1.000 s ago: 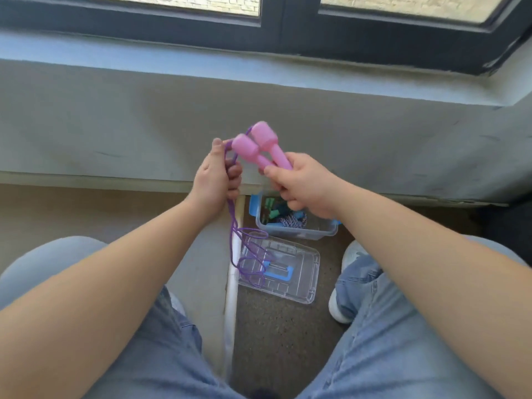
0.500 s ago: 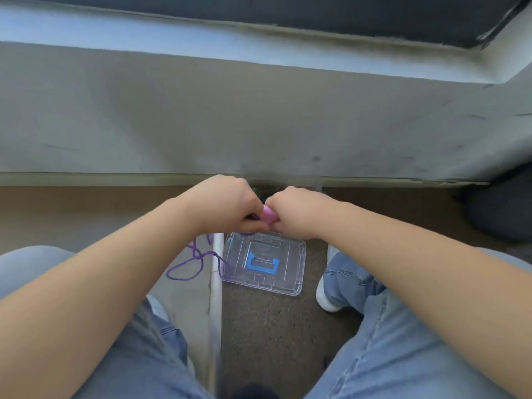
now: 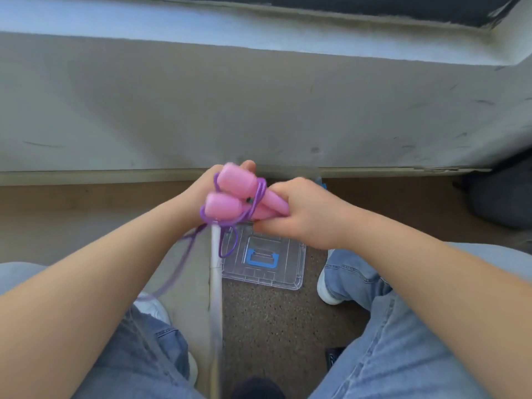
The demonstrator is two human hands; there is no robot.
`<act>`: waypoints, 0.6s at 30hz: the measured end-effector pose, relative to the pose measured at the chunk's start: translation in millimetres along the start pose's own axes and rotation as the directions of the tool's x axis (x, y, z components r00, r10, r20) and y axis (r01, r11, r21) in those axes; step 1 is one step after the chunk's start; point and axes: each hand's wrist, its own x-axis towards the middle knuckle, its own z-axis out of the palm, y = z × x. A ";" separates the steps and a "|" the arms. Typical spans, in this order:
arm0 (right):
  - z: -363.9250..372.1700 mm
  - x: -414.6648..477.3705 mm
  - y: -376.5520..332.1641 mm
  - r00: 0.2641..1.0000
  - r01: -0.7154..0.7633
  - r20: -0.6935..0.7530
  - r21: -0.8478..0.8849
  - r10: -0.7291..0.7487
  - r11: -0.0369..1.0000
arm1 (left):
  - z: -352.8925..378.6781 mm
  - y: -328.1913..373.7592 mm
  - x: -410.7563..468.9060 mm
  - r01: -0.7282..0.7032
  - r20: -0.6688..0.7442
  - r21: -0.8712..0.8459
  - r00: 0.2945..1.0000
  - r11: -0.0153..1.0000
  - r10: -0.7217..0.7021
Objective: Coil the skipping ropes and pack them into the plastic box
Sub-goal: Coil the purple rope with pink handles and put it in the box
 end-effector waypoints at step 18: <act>29.3 38.6 45.5 0.902 -0.313 0.037 -0.634 0.431 0.708 | 5.8 -20.6 -11.4 -0.434 0.281 0.824 0.871 0.364 0.403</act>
